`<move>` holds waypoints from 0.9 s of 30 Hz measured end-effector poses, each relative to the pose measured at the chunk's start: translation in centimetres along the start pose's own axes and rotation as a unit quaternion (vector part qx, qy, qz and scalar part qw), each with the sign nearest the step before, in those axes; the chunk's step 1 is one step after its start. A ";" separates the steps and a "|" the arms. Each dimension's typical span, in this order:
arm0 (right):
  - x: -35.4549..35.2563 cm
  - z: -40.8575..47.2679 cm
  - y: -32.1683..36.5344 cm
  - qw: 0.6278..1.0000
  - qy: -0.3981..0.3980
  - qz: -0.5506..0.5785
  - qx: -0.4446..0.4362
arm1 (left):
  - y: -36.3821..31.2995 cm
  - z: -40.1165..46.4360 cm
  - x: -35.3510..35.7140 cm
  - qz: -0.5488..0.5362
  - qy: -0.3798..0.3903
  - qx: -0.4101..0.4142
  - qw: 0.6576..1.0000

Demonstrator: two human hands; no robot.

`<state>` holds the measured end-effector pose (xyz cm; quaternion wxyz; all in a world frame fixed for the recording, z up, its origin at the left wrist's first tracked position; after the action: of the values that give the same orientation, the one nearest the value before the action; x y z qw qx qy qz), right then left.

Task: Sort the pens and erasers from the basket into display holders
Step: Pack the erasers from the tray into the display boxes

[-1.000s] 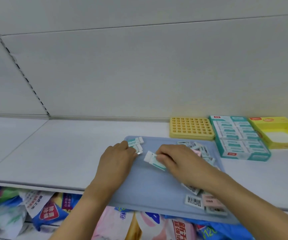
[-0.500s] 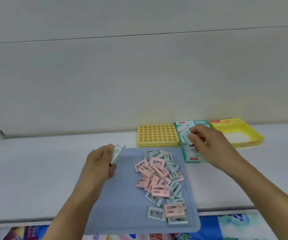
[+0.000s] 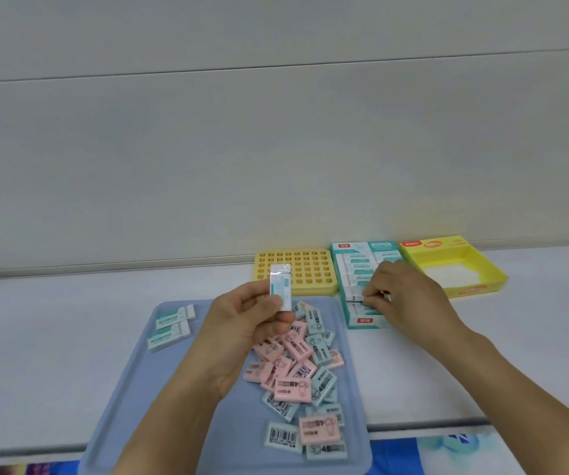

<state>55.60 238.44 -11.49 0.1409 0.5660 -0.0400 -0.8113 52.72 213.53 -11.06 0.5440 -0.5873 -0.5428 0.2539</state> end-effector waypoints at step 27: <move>-2.2 -3.3 -3.1 0.999 -0.033 -0.022 0.029 | 5.0 2.1 10.0 0.738 0.058 0.194 0.644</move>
<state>58.84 242.30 -11.33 0.1053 0.5433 -0.0553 -0.8311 55.47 224.36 -13.27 0.3086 -0.6882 0.1646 0.6357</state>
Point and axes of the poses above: each hand's wrist, its own z-axis towards the middle knuckle, its own x-axis out of the palm, y = z × x, the point moved 3 cm from there along z, towards the middle knuckle, and after that the axes turned 7 degrees about -x, right-handed, at the moved point
